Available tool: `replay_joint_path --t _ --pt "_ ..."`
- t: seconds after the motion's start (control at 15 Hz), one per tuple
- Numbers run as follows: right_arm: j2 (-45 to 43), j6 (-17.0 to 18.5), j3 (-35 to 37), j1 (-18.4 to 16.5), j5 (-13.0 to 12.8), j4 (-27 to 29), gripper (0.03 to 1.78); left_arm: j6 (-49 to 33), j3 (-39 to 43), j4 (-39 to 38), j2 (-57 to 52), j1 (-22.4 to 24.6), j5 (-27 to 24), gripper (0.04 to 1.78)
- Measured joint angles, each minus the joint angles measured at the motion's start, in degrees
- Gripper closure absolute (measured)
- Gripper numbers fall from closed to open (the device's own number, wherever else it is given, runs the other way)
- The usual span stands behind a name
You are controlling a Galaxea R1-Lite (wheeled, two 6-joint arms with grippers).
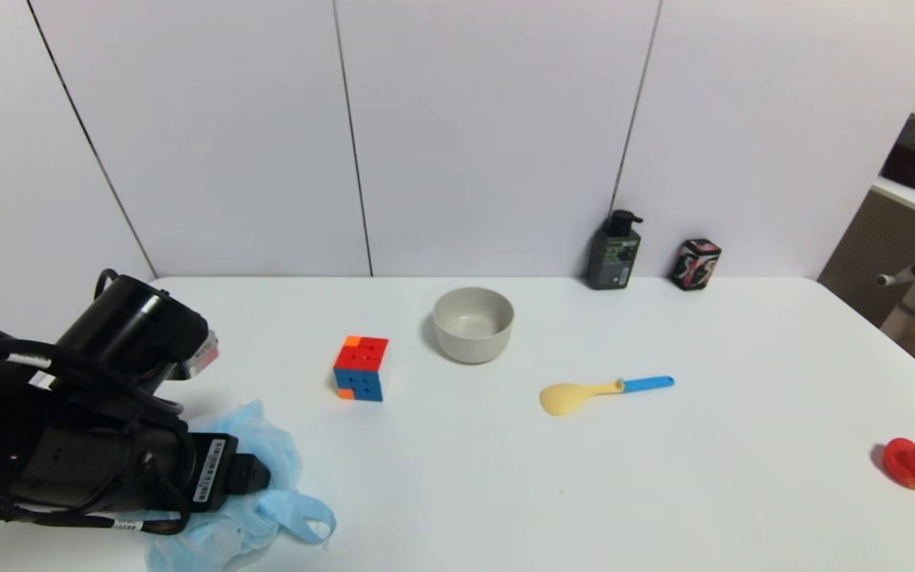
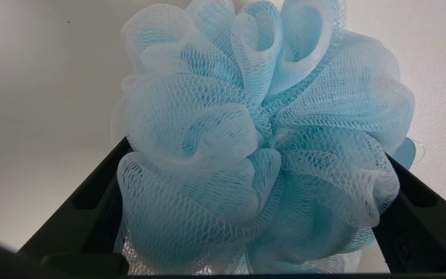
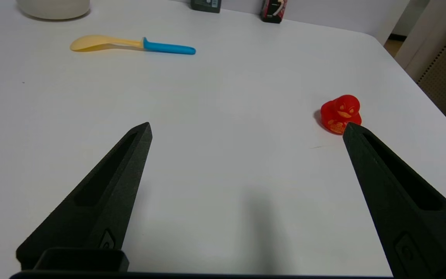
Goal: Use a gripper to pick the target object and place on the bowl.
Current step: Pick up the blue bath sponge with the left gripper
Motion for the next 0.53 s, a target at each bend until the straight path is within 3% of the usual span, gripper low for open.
replay_joint_path --t 0.13,0.33,0.53 --pt "0.0 0.0 0.0 0.0 0.0 0.0 0.11 0.0 0.1 0.0 0.2 -0.4 0.1 0.21" --pt "0.0 0.0 0.0 0.0 0.0 0.0 0.11 0.2 0.0 -0.1 0.4 -0.7 0.1 0.66" --pt "0.0 0.0 0.0 0.0 0.0 0.0 0.11 0.2 -0.1 -0.7 0.5 -1.0 0.2 0.95"
